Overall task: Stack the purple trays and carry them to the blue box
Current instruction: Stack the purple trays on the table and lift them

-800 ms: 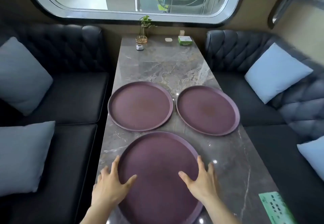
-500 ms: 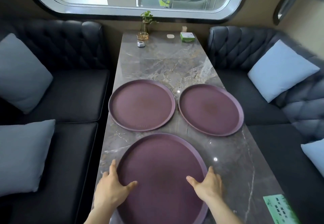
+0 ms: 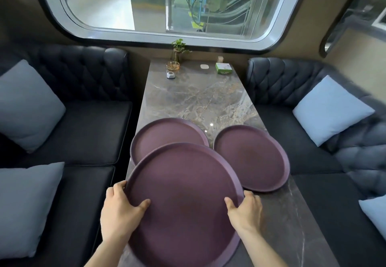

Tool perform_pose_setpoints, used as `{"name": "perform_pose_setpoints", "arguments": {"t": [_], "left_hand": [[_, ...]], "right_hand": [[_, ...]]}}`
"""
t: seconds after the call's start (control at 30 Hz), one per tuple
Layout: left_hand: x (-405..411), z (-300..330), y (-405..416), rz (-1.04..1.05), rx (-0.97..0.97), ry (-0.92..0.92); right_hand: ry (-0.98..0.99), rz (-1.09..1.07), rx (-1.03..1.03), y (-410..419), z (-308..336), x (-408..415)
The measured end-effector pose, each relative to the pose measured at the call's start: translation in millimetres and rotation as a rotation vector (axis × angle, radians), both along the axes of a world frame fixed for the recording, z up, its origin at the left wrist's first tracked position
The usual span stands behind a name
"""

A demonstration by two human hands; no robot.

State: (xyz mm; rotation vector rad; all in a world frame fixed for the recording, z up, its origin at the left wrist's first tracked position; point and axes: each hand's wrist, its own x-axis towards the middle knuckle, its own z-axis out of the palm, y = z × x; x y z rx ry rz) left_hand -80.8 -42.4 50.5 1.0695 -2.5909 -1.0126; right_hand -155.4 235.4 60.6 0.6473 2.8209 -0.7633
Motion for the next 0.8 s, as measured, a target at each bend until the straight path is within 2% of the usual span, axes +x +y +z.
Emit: {"name": "perform_pose_setpoints", "arguments": {"t": [0.17,0.37,0.6,0.8], "left_hand": [[-47,13,-25,0.072,-0.015,0.031],[-111,8,-52,0.134,-0.023,0.006],[-174,-35,-78,0.136,0.025,-0.135],[-200,-75,-82,0.130,0.004,-0.240]], "right_hand": [[0.046,0.103,0.054,-28,21,-64],[0.058,0.194,0.002,-62,20,-148],[0.015,0.302,-0.068,-88,-14,-237],[-0.061,0.352,-0.061,-106,-53,-277]]}}
